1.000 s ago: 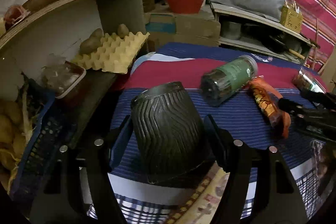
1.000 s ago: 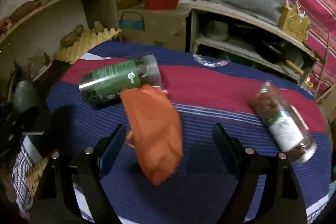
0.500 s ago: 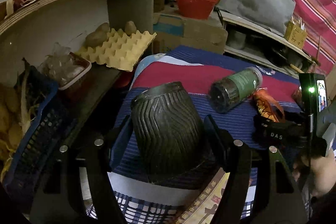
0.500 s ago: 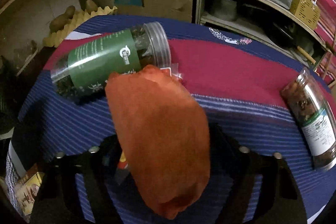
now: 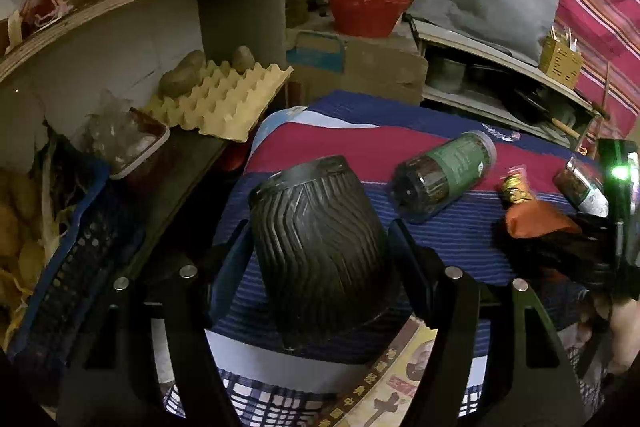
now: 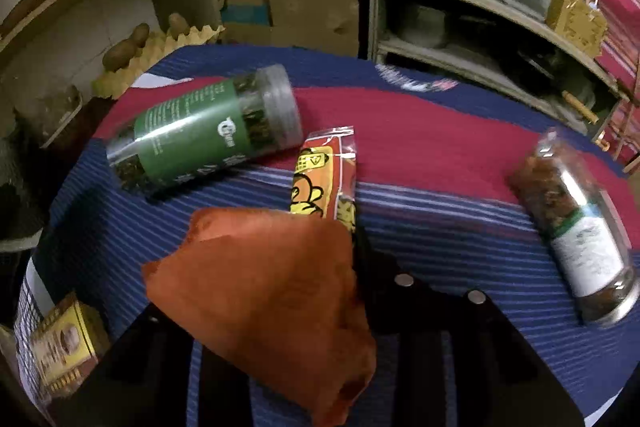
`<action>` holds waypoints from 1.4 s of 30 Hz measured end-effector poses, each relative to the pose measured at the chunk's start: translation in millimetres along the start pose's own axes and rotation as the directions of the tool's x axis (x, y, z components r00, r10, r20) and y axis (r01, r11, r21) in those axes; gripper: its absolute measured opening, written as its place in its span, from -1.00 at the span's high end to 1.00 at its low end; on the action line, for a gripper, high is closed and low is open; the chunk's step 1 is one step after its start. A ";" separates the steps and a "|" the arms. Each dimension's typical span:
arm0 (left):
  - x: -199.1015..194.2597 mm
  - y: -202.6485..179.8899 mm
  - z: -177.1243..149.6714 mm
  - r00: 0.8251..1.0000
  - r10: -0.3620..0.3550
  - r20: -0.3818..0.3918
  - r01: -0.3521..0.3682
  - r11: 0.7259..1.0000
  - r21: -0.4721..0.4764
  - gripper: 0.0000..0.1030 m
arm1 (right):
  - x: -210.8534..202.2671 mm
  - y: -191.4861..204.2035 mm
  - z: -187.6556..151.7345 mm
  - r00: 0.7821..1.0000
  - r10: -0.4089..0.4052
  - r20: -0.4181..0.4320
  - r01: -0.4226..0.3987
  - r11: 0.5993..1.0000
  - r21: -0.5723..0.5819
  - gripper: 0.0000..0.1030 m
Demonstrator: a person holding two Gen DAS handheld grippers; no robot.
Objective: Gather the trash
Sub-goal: 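Grasp the orange cloth bag and yellow snack packet with the right tool while the left tool holds the cup, then carry the black cup and orange bag with both tools over the blue basket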
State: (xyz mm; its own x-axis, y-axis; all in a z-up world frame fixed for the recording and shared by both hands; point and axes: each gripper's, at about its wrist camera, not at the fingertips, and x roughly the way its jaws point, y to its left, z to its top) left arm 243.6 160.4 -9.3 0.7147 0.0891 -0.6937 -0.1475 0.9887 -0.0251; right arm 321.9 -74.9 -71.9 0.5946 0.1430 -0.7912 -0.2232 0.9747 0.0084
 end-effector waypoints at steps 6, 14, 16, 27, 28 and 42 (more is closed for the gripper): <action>-2.5 -20.1 1.6 1.000 -0.027 0.003 0.027 0.999 0.034 -0.31 | -42.2 -36.9 -9.7 0.999 -0.002 0.043 0.001 1.000 0.023 0.37; -24.1 -67.6 2.3 0.991 -0.129 0.030 0.126 0.989 0.076 -0.31 | -105.4 -82.7 -30.5 0.995 -0.017 0.101 0.014 0.999 0.038 0.37; -28.8 -84.5 0.2 0.988 -0.152 0.030 0.149 0.984 0.093 -0.31 | -117.0 -94.0 -39.3 0.994 -0.022 0.108 0.017 0.999 0.047 0.37; -56.6 -190.8 -24.3 0.954 -0.299 0.015 0.291 0.937 0.196 -0.31 | -168.1 -185.2 -114.5 0.991 -0.103 0.086 0.089 0.984 0.156 0.37; -60.5 -203.8 -27.4 0.953 -0.302 0.018 0.291 0.932 0.217 -0.31 | -174.3 -196.5 -121.8 0.990 -0.115 0.083 0.099 0.980 0.172 0.37; -113.1 -377.7 -75.3 0.875 -0.484 -0.026 0.446 0.784 0.431 -0.30 | -259.5 -325.2 -210.6 0.955 -0.289 0.068 0.243 0.892 0.381 0.37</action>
State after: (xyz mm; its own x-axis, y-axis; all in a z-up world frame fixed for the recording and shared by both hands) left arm 167.0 -232.2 24.5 0.6789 -0.4037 -0.6133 0.4982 0.8668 -0.0190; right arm 77.5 -465.1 1.9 0.6845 -0.1332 -0.7168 0.2397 0.9696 0.0487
